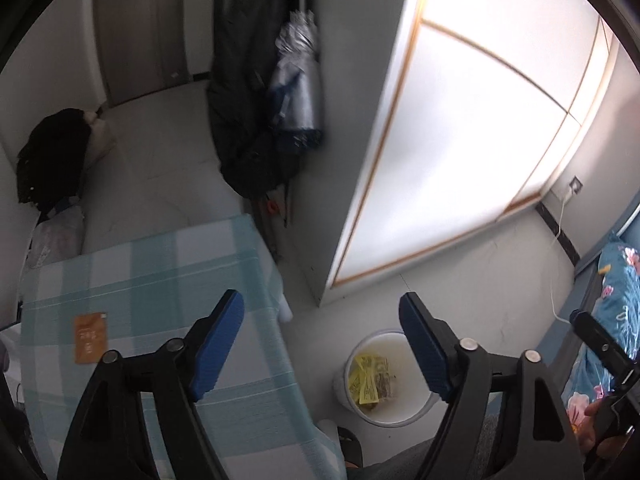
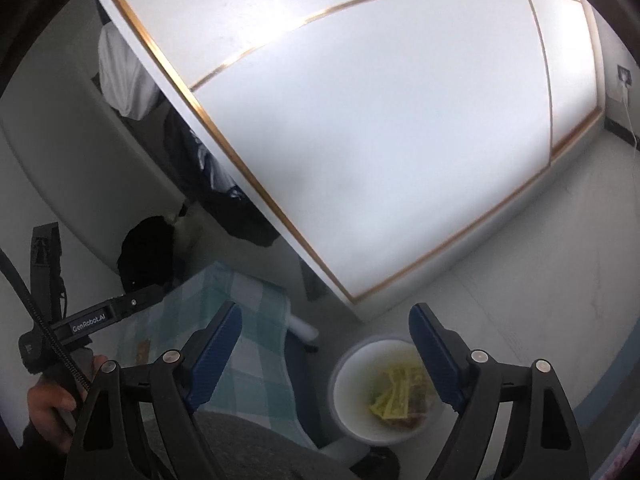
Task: Collect trash
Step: 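Move both open tools back over the table, then grasp the red-white snack wrapper with the left tool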
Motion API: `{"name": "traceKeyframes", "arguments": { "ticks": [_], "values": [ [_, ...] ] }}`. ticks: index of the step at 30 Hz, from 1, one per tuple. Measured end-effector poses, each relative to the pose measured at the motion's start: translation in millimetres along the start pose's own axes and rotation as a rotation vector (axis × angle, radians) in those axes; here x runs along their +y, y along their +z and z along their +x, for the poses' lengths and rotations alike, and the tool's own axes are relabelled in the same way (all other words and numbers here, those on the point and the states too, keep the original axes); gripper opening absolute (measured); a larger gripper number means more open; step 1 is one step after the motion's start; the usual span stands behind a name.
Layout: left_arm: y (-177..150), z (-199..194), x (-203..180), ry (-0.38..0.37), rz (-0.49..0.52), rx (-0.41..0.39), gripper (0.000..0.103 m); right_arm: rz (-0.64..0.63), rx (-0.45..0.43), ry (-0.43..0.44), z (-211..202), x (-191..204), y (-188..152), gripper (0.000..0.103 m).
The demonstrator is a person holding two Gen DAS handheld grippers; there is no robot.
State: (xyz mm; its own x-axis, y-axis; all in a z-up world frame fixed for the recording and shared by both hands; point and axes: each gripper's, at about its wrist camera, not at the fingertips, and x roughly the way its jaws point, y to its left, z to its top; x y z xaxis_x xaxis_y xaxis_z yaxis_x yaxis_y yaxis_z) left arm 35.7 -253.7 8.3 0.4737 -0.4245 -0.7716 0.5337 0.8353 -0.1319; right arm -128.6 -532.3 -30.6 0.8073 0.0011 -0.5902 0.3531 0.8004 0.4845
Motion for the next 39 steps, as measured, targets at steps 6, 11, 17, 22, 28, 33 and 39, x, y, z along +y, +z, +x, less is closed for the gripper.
{"name": "traceKeyframes", "arguments": {
  "ticks": [6,11,17,22,28,33,39],
  "values": [
    [-0.9,-34.4,32.0,0.016,-0.054,-0.074,0.082,-0.095,-0.070,0.064,-24.8,55.5,8.3,0.094],
    [-15.2,-66.6,57.8,0.060,-0.101,-0.136,0.082,-0.188,-0.083,0.136,-33.9,108.5,1.2,0.096],
    [-42.1,-98.3,106.0,0.144,-0.190,-0.201,0.086,-0.284,-0.072,0.234,-29.0,171.6,-16.8,0.101],
    [-60.8,-110.2,135.8,0.211,-0.250,-0.222,0.092,-0.373,-0.042,0.282,-13.4,220.4,-40.4,0.102],
    [-81.3,-116.3,159.3,0.246,-0.276,-0.208,0.092,-0.434,0.012,0.331,5.5,256.2,-63.8,0.103],
    [-97.2,-117.4,178.5,0.259,-0.292,-0.205,0.092,-0.459,0.032,0.324,30.2,269.3,-78.1,0.103],
    [-111.7,-105.9,194.8,0.236,-0.311,-0.183,0.092,-0.462,0.051,0.315,47.7,273.3,-92.5,0.103]
  ]
}}
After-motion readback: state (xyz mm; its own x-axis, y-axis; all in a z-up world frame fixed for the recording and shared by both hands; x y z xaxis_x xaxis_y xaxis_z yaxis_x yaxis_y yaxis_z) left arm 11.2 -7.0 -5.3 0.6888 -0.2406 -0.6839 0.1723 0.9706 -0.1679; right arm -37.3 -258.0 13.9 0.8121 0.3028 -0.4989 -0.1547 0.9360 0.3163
